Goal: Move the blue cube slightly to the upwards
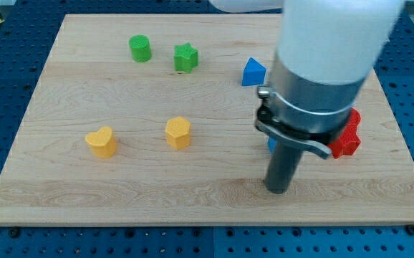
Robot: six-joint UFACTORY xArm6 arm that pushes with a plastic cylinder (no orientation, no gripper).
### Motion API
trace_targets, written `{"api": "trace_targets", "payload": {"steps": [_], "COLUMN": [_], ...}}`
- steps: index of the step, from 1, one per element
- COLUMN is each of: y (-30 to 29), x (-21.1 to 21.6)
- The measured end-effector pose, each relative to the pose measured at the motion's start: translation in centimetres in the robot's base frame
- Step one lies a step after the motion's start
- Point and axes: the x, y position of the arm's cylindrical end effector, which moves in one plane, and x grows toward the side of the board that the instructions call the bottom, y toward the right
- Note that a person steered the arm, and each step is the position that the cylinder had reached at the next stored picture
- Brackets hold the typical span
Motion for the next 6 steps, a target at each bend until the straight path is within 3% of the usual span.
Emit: {"api": "trace_targets", "payload": {"steps": [2, 3, 4, 5, 6], "y": [-2.0, -2.5, -1.2, 0.5, 0.5], "x": [-7.7, -8.5, -4.8, -4.7, -9.2]}}
